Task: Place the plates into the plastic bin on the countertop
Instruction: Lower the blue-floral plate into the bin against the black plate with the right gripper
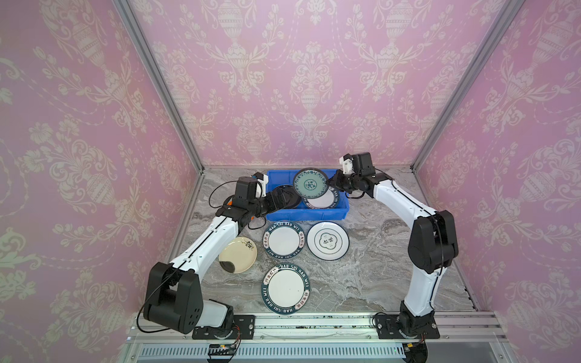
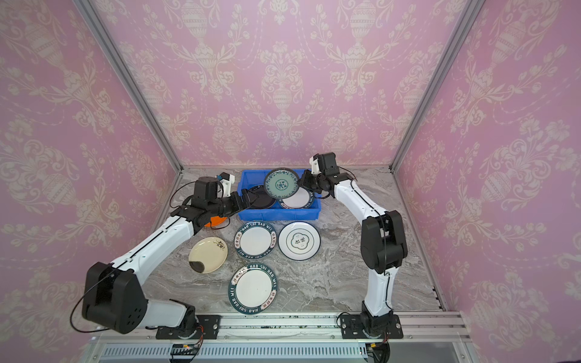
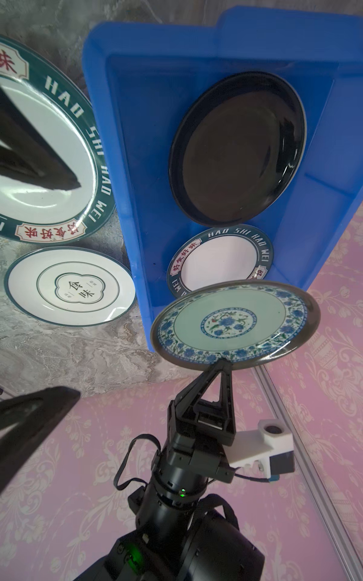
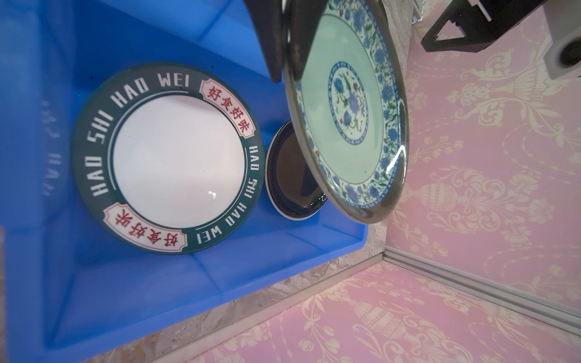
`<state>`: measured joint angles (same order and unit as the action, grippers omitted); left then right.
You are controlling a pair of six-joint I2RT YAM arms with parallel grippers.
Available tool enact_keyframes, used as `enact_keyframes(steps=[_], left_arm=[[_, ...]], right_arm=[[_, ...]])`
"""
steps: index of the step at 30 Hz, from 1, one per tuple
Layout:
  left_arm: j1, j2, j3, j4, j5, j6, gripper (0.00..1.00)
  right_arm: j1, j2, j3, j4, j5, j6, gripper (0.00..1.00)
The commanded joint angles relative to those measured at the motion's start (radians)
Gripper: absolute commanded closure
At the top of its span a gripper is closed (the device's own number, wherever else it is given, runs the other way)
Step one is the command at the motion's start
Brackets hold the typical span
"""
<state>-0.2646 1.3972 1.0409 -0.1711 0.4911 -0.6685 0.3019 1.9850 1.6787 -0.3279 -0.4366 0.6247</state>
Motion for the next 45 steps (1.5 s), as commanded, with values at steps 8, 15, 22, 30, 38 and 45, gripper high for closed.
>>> enact_keyframes(steps=[8,15,22,30,38,45], left_arm=[[0.02,0.038,-0.013,0.086,0.009,0.009,0.01],[0.024,0.082,0.001,0.104,0.014,0.012,0.01],[0.031,0.11,0.011,0.097,0.016,0.02,0.01],[0.044,0.118,0.008,0.09,0.018,0.026,0.01],[0.053,0.112,-0.001,0.082,0.017,0.035,0.01],[0.055,0.113,-0.002,0.082,0.015,0.035,0.01]], right_arm=[[0.073,0.32,0.34,-0.082,-0.008,0.034,1.0],[0.091,0.428,0.45,-0.119,-0.012,0.046,1.0],[0.101,0.499,0.524,-0.15,-0.002,0.044,1.0],[0.122,0.564,0.596,-0.173,0.011,0.046,1.0],[0.144,0.598,0.663,-0.232,0.027,0.02,0.73],[0.147,0.538,0.624,-0.237,0.067,-0.009,0.52]])
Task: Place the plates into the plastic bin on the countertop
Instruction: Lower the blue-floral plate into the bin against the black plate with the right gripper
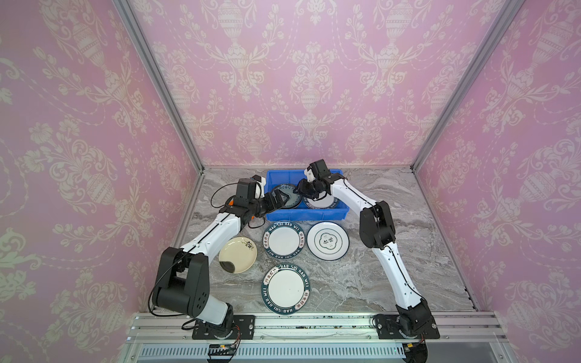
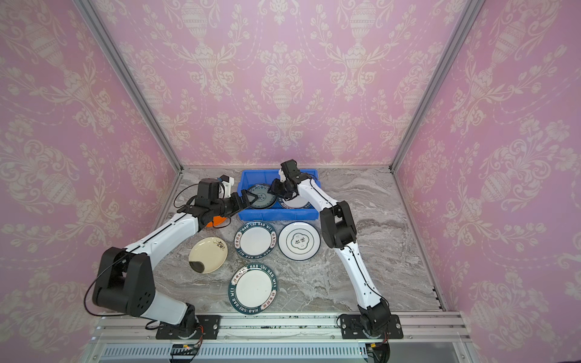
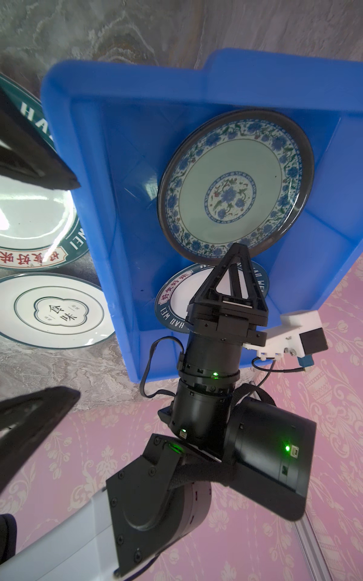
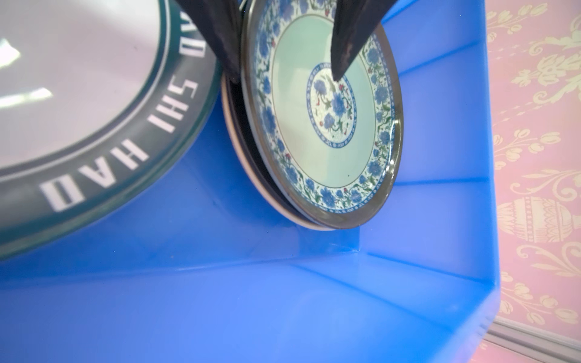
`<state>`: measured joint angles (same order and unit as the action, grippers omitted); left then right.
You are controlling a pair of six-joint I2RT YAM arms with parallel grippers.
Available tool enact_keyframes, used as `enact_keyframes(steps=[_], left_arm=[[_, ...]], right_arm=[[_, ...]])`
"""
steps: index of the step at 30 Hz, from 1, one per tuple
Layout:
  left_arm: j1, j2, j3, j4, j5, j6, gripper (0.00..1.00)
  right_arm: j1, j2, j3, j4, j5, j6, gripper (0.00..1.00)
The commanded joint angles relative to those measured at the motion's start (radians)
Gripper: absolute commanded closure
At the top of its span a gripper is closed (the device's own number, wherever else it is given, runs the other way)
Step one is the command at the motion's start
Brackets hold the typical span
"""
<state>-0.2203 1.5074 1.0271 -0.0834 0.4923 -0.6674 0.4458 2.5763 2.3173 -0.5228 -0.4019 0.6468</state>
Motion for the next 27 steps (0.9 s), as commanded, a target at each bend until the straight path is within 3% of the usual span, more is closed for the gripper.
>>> enact_keyframes(steps=[1,9,27], left_arm=[[0.01,0.005,0.013,-0.005,0.014,0.034,0.01],[0.011,0.012,0.008,0.017,0.026,0.022,0.01],[0.012,0.029,-0.011,0.035,0.044,0.031,0.01]], right_arm=[[0.004,-0.061,-0.022,-0.044,0.035,-0.033,0.52],[0.007,-0.114,-0.063,-0.053,0.072,-0.043,0.51],[0.05,-0.002,0.151,-0.203,0.114,-0.088,0.5]])
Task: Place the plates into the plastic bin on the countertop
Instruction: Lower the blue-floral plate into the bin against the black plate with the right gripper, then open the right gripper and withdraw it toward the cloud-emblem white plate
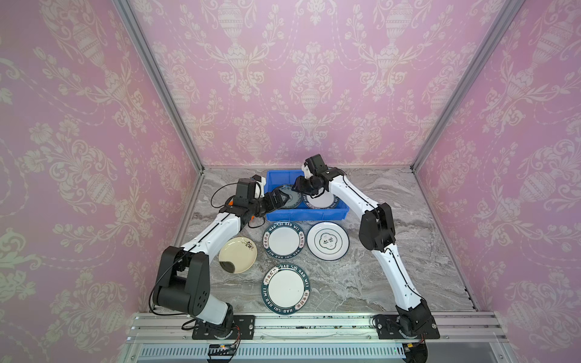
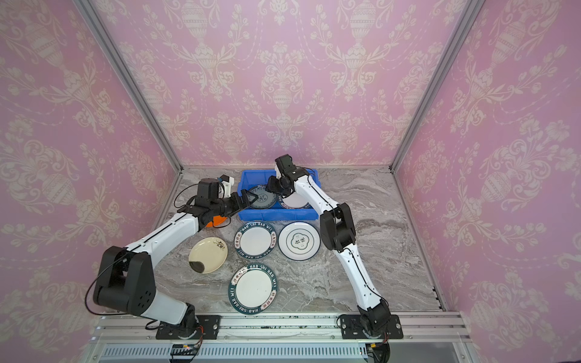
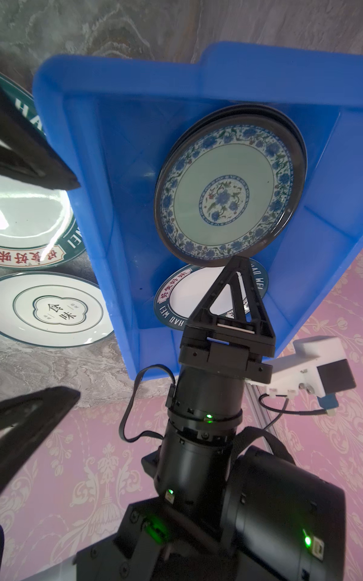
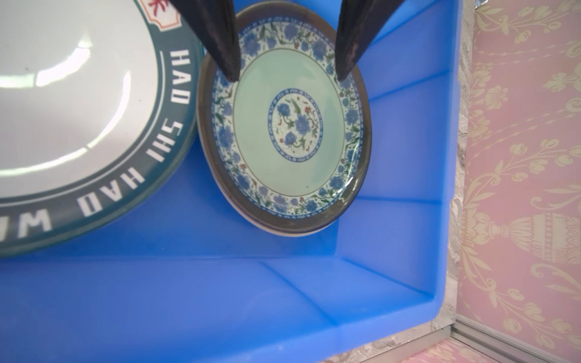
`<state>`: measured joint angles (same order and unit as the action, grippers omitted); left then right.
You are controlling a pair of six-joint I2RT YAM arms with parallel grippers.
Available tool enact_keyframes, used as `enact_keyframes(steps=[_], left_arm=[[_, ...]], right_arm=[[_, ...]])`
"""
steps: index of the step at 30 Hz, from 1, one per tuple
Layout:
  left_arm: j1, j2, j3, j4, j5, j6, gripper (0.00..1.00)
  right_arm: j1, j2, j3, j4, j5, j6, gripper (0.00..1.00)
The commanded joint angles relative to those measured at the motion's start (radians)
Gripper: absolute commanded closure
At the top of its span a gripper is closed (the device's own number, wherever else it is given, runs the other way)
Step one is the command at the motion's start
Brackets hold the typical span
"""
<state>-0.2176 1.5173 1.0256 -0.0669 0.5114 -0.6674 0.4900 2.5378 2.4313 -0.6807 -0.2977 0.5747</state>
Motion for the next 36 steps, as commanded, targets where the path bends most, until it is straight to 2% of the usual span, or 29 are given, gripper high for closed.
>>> enact_keyframes(steps=[1,18,25,30,36], left_arm=[[0.009,0.02,-0.01,0.02,0.028,0.031,0.01],[0.018,0.036,0.021,-0.009,0.041,0.048,0.01],[0.023,0.026,0.014,-0.019,0.03,0.055,0.01],[0.022,0.023,0.011,0.001,0.036,0.044,0.01],[0.021,0.026,-0.005,0.047,0.062,0.022,0.01]], right_arm=[[0.007,0.036,0.037,-0.047,0.014,-0.017,0.5],[0.015,0.104,0.046,-0.006,-0.007,0.014,0.53],[0.012,0.116,0.058,0.023,-0.051,0.017,0.53],[0.004,0.057,0.04,0.109,-0.135,0.056,0.53],[-0.022,-0.13,-0.102,0.263,-0.211,0.091,0.54]])
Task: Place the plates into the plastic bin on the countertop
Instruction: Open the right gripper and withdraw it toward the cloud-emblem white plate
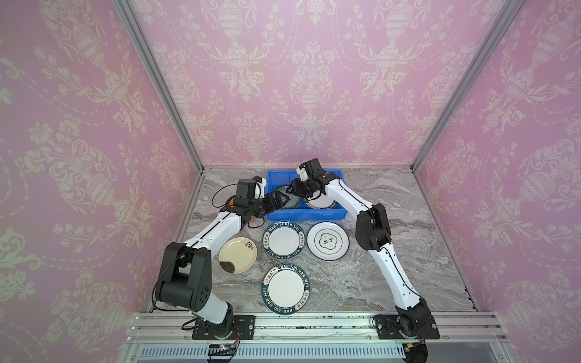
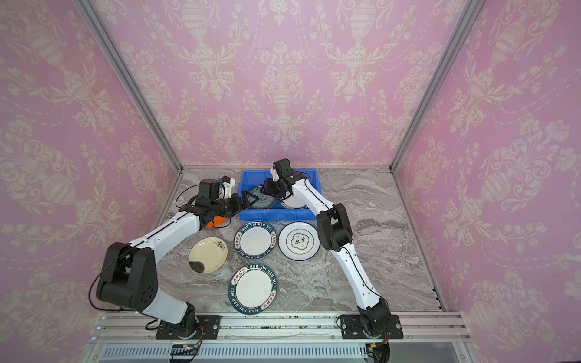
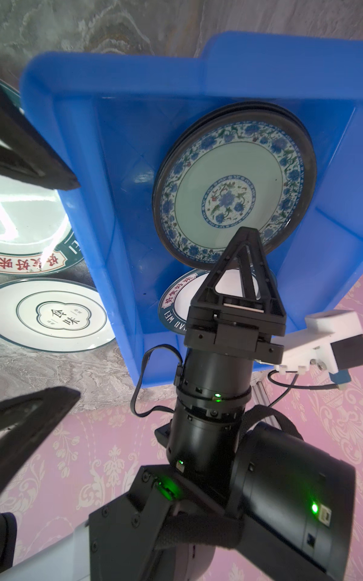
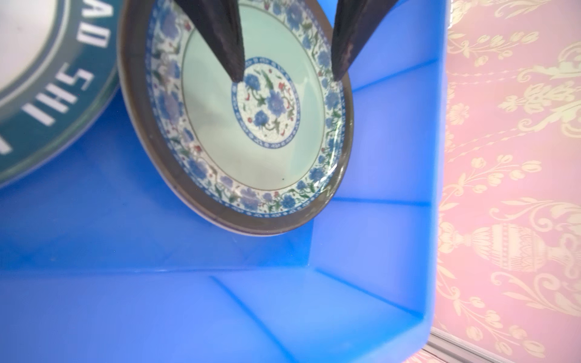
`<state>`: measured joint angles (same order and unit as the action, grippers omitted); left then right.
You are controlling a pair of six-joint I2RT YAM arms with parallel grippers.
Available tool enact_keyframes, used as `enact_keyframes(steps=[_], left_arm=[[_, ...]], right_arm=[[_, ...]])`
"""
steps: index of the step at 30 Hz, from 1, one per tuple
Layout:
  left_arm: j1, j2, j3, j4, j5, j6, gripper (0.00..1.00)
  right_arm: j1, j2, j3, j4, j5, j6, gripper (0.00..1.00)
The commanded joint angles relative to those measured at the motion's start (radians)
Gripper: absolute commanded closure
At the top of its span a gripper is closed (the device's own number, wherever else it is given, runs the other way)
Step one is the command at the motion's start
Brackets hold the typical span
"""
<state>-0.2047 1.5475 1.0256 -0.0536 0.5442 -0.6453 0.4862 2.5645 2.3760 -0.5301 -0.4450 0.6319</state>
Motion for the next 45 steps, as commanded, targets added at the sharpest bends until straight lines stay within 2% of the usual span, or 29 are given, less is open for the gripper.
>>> enact_keyframes(steps=[1,4,8,10,14,18,23,26,30,35,41,45], left_arm=[[0.008,-0.007,-0.01,0.04,0.03,-0.002,0.01],[0.006,-0.023,-0.023,0.05,0.028,-0.004,0.01],[0.001,-0.039,-0.039,0.088,0.039,-0.028,0.01],[-0.006,-0.043,-0.038,0.095,0.054,-0.044,0.01],[-0.034,-0.062,-0.035,0.072,0.081,-0.023,0.01],[-0.06,-0.102,-0.057,0.017,0.086,0.015,0.01],[-0.101,-0.183,-0.163,0.074,0.09,-0.041,0.01],[-0.157,-0.2,-0.167,0.05,0.082,-0.034,0.01],[-0.216,-0.157,-0.141,0.034,0.066,-0.03,0.01],[-0.243,-0.119,-0.184,0.214,0.029,-0.14,0.01],[-0.264,-0.099,-0.188,0.247,-0.019,-0.162,0.01],[-0.263,-0.13,-0.198,0.227,-0.094,-0.129,0.01]], right_arm=[[-0.023,-0.209,-0.098,0.143,-0.071,0.036,0.54],[-0.044,-0.375,-0.317,0.266,-0.086,0.057,0.54],[-0.086,-0.649,-0.729,0.499,-0.111,0.122,0.54],[-0.11,-0.775,-0.907,0.541,-0.12,0.124,0.55],[-0.152,-1.047,-1.235,0.521,-0.105,0.077,0.55],[-0.173,-1.298,-1.48,0.425,-0.069,0.029,0.54],[-0.199,-1.523,-1.751,0.446,-0.095,0.115,0.52],[-0.199,-1.627,-1.913,0.502,-0.097,0.176,0.51],[-0.199,-1.694,-2.035,0.537,-0.068,0.211,0.51],[-0.206,-1.704,-2.072,0.491,0.002,0.196,0.54],[-0.223,-1.625,-2.139,0.624,0.016,0.244,0.57],[-0.224,-1.531,-2.152,0.755,0.031,0.26,0.59]])
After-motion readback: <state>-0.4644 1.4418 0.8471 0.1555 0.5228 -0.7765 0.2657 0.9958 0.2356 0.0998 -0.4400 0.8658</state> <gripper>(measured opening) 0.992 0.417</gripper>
